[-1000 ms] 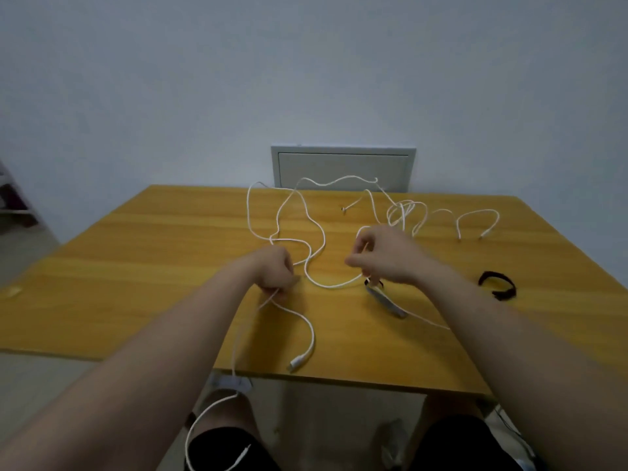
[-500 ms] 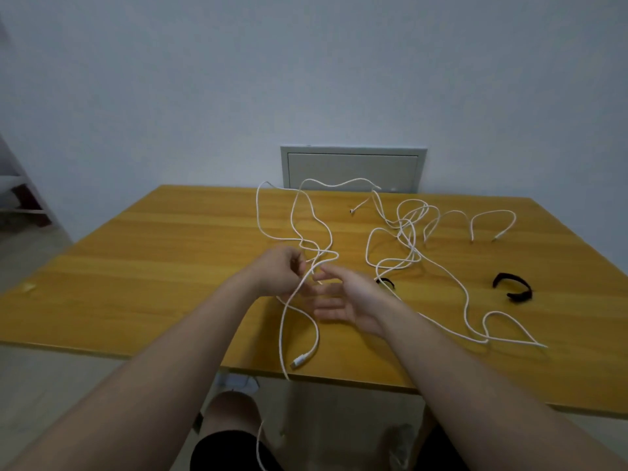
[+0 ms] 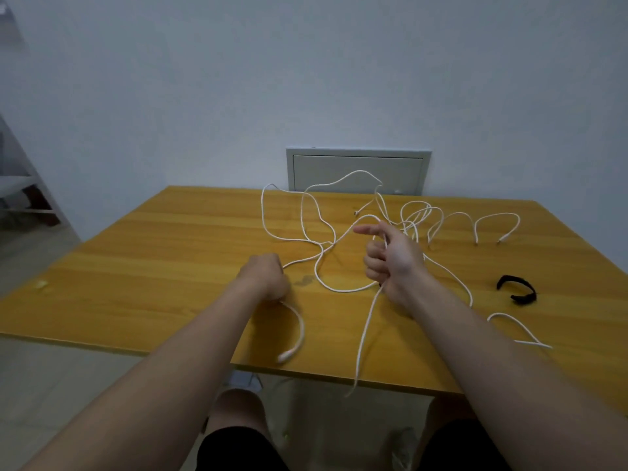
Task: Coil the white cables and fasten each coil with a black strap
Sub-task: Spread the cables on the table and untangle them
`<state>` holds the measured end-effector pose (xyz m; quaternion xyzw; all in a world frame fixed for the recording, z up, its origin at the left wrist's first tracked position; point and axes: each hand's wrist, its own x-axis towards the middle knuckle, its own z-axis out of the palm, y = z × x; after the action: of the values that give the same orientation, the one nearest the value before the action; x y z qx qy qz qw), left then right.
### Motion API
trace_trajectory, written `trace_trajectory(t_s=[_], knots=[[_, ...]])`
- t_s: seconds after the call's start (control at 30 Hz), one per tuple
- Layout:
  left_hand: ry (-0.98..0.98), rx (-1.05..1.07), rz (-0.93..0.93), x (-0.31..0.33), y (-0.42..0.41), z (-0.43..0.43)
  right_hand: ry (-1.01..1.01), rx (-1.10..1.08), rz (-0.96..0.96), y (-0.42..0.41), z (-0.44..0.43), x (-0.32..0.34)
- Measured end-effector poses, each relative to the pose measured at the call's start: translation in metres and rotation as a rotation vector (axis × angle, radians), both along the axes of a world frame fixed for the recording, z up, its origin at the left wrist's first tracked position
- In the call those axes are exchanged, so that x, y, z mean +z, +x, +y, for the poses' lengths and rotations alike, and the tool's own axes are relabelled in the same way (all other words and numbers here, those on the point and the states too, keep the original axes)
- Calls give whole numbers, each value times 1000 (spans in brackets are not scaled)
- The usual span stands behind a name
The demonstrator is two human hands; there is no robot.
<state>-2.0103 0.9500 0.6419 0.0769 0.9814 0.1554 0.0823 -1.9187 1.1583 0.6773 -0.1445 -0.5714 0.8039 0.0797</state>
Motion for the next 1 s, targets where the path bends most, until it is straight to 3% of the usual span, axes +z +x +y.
trace_trajectory(t_s=[0.07,0.2,0.33,0.47,0.6,0.67,0.73,0.87,1.0], knots=[[-45,14,24,-2,0,-4,134,-29,-20,0,6,4],[-98,45,20,-2,0,-14,459,-284,-55,3,16,11],[-102,-22,-52,8,0,-20,589,-386,101,6,24,11],[109,-90,-259,20,7,-16,622,-318,199,3,14,19],[307,136,-47,32,5,-14,631,-365,127,-2,9,25],[544,300,84,35,-3,-15,643,-331,40,-3,10,18],[860,373,79,39,-9,-14,686,-304,-58,-5,11,7],[1181,288,41,58,-1,-1,860,-276,-225,-6,19,-7],[1328,192,76,78,9,13,738,-244,-315,-5,20,-8]])
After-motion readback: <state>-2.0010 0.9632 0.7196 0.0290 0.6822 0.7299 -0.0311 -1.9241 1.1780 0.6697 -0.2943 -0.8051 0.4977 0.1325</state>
